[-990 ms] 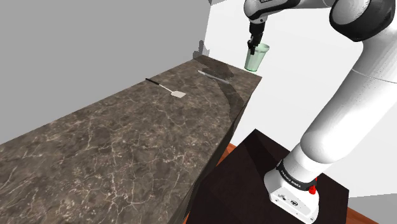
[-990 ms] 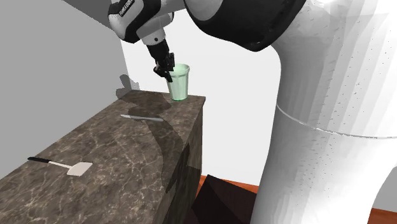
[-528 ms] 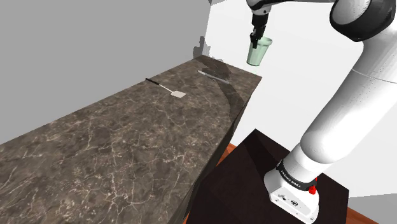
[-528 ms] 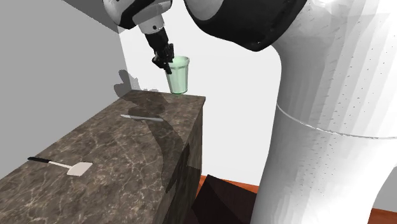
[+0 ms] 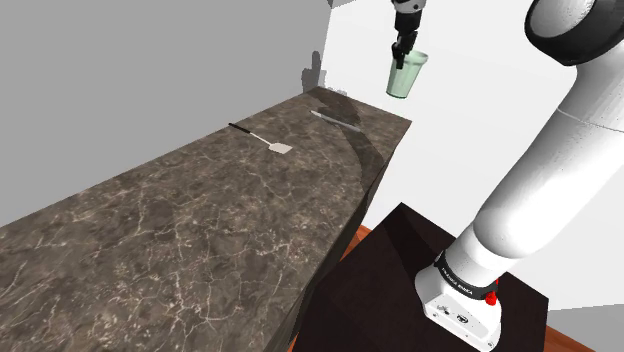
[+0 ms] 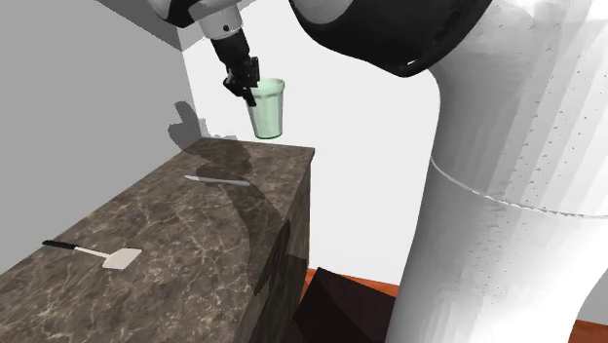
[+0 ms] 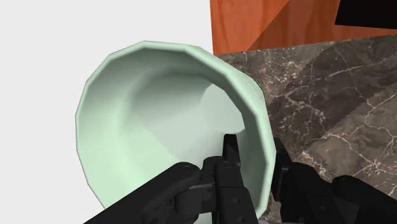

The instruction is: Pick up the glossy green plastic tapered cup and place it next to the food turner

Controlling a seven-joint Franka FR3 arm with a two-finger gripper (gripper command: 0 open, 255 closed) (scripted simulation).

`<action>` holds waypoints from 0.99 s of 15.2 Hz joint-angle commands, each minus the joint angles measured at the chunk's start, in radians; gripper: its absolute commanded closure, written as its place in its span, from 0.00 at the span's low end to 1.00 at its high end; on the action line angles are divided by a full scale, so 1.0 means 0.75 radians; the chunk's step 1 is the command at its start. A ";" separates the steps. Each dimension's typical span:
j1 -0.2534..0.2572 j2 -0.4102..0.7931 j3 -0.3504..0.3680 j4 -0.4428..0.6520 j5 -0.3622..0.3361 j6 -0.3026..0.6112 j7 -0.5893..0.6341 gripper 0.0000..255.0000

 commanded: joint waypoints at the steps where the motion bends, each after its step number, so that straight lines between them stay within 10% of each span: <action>1: 0.039 -0.048 0.030 -0.045 -0.020 -0.022 0.068 1.00; 15: 0.265 -0.183 0.264 -0.169 -0.034 -0.184 0.500 1.00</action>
